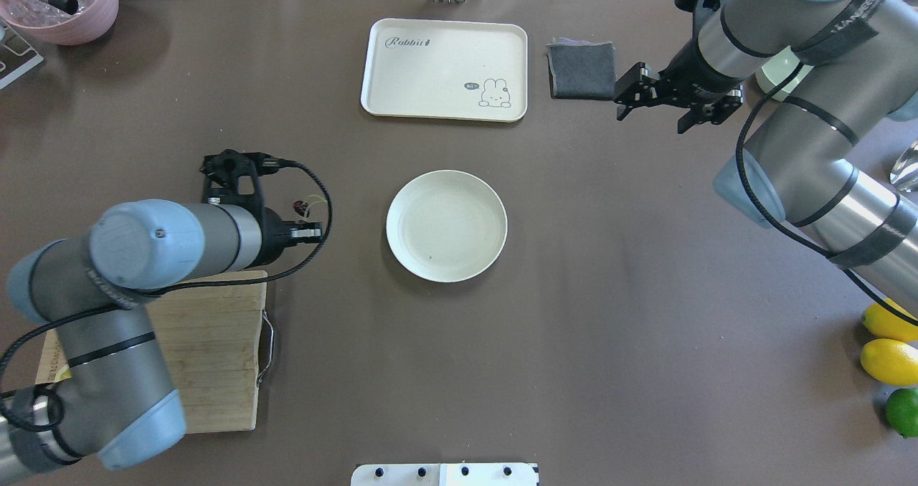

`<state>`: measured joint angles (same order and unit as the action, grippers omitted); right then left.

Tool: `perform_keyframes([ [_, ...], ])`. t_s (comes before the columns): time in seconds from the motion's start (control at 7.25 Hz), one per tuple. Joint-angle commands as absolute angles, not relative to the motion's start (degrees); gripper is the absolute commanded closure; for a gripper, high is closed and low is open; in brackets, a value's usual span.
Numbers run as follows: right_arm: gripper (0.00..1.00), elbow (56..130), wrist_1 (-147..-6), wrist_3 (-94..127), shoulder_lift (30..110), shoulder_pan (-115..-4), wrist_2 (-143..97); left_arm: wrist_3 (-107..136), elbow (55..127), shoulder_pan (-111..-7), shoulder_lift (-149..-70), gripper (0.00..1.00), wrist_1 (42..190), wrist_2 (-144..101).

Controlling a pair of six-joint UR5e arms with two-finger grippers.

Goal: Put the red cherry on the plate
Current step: 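Carry the cherries over the white plate with the left gripper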

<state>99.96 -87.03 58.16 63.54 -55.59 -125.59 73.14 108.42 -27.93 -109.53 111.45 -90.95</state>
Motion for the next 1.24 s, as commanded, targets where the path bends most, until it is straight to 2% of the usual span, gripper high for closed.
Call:
perform_keyframes([
  [0.0,0.0,102.82,-90.79,51.51,68.35,-58.27,-127.26,75.91,102.16,-23.14,-119.05,1.0,111.27,-86.44],
  [0.55,0.0,103.45,-90.35,45.54,74.17,-61.43,-129.73,76.2,88.01,-20.3,-132.43,1.0,111.45,-81.56],
  [0.83,0.0,104.23,-90.53,45.44,74.44,-61.7,-129.73,75.85,85.7,-20.22,-132.63,1.0,111.8,-81.56],
  [0.97,0.0,104.24,-90.53,45.35,74.44,-61.7,-129.73,75.85,85.61,-20.3,-132.54,0.83,111.71,-81.48],
  [1.1,0.0,104.41,-90.44,45.26,74.79,-61.87,-129.73,75.59,85.61,-20.3,-132.37,0.13,111.71,-81.47],
])
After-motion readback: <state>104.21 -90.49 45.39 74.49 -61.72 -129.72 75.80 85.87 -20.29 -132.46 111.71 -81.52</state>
